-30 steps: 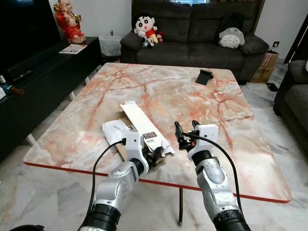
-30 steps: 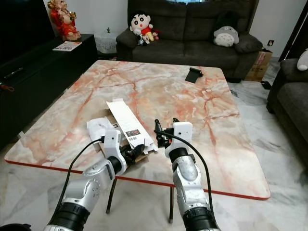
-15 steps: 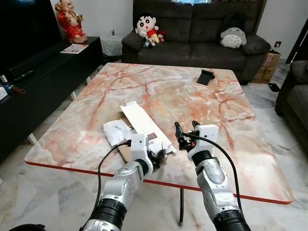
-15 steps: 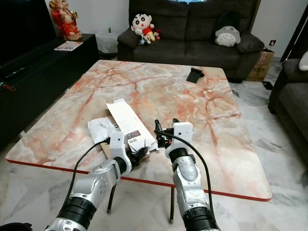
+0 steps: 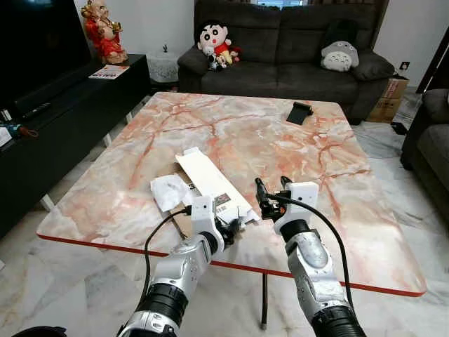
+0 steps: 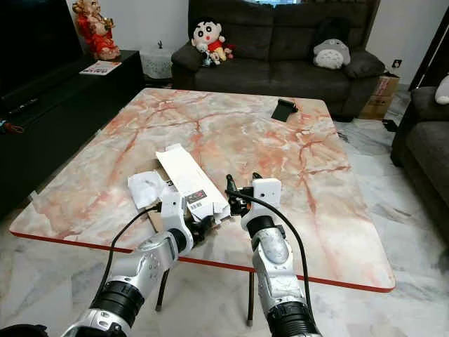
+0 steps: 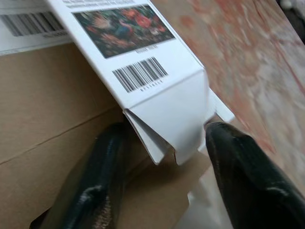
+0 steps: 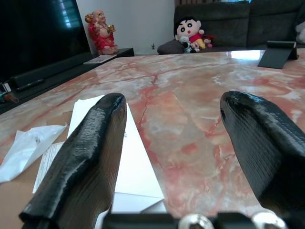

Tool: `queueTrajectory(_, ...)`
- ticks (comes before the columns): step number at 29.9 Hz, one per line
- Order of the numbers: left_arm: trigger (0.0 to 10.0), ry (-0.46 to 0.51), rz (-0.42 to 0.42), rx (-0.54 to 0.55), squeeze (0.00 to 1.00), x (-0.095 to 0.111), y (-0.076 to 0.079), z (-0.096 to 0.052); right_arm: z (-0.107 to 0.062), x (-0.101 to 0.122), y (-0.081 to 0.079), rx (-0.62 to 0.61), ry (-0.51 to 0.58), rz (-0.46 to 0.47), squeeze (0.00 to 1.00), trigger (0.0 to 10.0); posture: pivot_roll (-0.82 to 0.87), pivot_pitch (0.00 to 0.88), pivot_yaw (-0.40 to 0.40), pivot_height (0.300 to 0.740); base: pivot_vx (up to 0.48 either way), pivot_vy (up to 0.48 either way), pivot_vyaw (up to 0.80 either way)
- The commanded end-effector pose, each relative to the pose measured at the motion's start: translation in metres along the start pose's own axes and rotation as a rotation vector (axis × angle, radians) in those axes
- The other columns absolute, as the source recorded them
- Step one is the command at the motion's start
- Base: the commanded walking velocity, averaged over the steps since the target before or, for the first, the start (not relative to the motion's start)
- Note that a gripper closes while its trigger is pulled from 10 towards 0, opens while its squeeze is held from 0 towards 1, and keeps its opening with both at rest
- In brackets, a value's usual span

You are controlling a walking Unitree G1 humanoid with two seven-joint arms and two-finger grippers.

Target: Picking trash to rubbish bin

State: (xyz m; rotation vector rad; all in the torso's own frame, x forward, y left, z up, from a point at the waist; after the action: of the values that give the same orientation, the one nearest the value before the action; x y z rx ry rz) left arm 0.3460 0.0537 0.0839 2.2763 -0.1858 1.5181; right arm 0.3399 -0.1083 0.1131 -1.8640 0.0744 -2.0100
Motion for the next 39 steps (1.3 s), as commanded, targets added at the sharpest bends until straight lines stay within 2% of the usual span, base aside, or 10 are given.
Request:
queueTrajectory(1,0.0,0.02,-0.025,0.002,0.0,0.006,0.006,0.003,0.001,-0.001,0.0,-0.001,-0.003,-0.002,0.0,10.0,0.14,0.0,-0.001,0.74,0.0,0.0,0.0)
queueTrajectory(36,0.0,0.077,-0.027,0.001,0.0,0.013,-0.003,0.003,0.0,-0.003,0.0,-0.005,-0.012,-0.006,0.0,10.0,0.14,0.0,-0.004,0.74,0.0,0.0,0.0)
queueTrajectory(38,0.0,0.11,0.047,-0.022,0.0,0.019,0.001,0.002,0.0,-0.003,0.0,-0.005,-0.014,-0.006,0.0,10.0,0.14,0.0,-0.004,0.74,0.0,0.0,0.0)
queueTrajectory(39,0.0,0.156,0.145,-0.038,0.0,0.025,0.006,0.001,0.0,-0.003,0.0,-0.007,-0.015,-0.006,0.0,10.0,0.14,0.0,-0.004,0.74,0.0,0.0,0.0)
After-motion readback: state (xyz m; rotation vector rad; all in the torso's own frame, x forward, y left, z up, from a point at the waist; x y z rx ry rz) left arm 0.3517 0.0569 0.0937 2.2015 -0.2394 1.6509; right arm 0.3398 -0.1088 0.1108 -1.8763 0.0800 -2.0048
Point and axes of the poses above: a point about 5 cm out from each wrist's last joint towards the gripper, its own z axis pointing out of the wrist towards the gripper, its own x axis along the axis of the wrist's last joint, y = z × x, the point moved 1 cm from there along z, pointing out of the wrist towards the gripper, and after that the axes turned 12 degrees about z, right-handed, at the moved point
